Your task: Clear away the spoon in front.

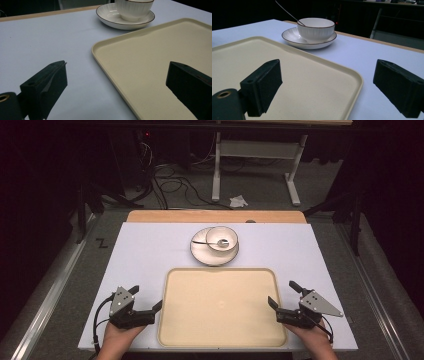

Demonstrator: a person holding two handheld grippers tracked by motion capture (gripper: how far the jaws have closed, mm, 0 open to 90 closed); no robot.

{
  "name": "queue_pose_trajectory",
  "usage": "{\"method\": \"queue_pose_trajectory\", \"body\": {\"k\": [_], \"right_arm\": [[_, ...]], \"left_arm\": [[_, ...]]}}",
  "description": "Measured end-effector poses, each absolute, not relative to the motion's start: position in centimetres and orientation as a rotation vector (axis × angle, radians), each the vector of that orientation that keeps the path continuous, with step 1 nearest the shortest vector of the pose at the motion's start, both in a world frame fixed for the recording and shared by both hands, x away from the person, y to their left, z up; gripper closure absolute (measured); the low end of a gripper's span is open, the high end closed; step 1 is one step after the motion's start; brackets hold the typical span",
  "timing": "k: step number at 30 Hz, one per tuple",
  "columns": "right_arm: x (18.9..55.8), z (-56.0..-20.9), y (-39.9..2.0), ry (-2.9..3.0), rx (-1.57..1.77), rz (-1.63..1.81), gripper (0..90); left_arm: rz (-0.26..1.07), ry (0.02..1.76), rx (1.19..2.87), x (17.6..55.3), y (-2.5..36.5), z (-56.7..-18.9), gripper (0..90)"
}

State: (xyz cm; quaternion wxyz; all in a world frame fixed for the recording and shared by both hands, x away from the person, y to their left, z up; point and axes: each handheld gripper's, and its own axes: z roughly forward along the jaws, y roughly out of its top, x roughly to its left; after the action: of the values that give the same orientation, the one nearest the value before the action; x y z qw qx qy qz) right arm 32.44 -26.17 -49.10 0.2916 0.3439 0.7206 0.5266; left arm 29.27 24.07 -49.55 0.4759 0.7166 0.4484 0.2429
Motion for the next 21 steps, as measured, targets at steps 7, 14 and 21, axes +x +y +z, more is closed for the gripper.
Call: {"method": "queue_pose_trajectory", "body": {"k": [7,14,21], "right_arm": [[32.4,-49.1,-26.2,1.920,0.913,1.401,8.9],[32.5,-49.1,-26.2,1.924,0.910,1.402,8.9],[32.5,-49.2,-26.1,1.931,0.906,1.396,8.9]], "left_arm": [[0.593,1.064,1.767,29.1,22.9,-49.0,1.6],[0.589,1.049,1.754,29.6,22.2,-48.4,0.5],[0.578,1.036,1.777,30.8,21.5,-47.7,0.5]]}}
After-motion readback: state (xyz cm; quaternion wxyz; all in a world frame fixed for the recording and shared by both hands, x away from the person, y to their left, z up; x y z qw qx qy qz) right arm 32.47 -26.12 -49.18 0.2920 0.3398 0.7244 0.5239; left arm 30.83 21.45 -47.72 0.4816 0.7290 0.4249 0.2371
